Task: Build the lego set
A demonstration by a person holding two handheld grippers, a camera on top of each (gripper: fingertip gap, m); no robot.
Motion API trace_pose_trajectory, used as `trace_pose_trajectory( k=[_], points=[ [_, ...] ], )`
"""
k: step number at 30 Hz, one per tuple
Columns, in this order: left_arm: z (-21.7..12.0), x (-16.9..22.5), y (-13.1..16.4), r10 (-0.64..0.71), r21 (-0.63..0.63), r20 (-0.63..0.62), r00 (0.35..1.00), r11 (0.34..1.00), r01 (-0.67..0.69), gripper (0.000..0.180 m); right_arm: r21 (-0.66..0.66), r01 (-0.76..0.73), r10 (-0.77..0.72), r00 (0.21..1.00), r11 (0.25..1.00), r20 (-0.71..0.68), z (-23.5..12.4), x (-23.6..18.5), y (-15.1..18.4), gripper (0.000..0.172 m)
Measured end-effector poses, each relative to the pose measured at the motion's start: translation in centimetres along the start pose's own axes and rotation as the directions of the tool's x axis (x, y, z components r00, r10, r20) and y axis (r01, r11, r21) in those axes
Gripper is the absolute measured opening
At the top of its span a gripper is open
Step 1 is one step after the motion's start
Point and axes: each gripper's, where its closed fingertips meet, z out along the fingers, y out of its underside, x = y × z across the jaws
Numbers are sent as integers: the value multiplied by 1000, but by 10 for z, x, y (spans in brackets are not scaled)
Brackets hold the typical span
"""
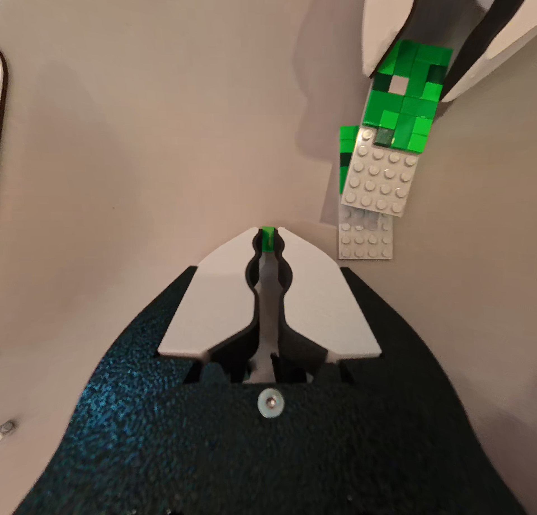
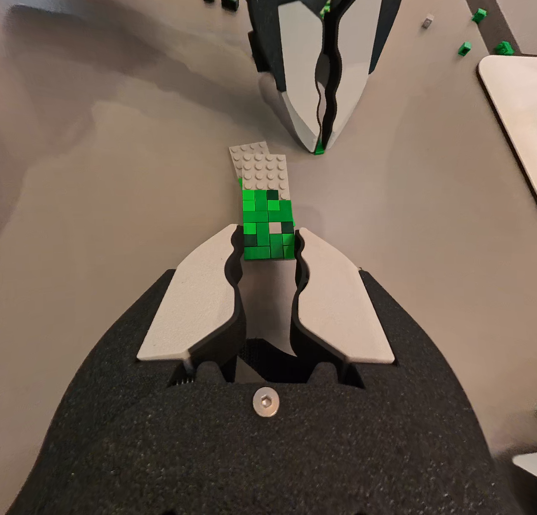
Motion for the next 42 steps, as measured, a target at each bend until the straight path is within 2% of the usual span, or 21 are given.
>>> trace_pose_trajectory(
  k=[3, 5, 7, 14, 17, 27, 42],
  points=[
    [-9, 7, -12, -12, 92, -36, 999, 996, 15, 7, -4, -3, 3, 1000, 1000, -9, 3, 2, 1, 33],
    [-19, 22, -32, 28, 190, -92, 995, 982, -10, 7, -11, -5, 5, 1000, 1000, -3, 5, 0, 0, 33],
    [-24, 38, -48, 81, 233, -127, 989, 971, -50, 7, -15, 1, -1, 1000, 1000, 6, 9, -3, 0, 33],
    [-3, 53, -40, 132, 90, -156, 979, 989, -119, 7, -47, 20, -19, 1000, 999, 12, 15, -8, 5, 33],
    [-3, 56, -44, 121, 120, -175, 977, 988, -100, 7, -53, 23, -22, 1000, 998, 13, 17, -8, 7, 33],
    [7, 58, -44, 137, 61, -167, 976, 990, -129, 7, -56, 18, -17, 1000, 998, 13, 19, -7, 7, 33],
    [3, 56, -39, 76, 46, -154, 985, 996, -70, 10, -53, 21, -20, 1000, 998, 12, 20, -8, 8, 33]
  ],
)
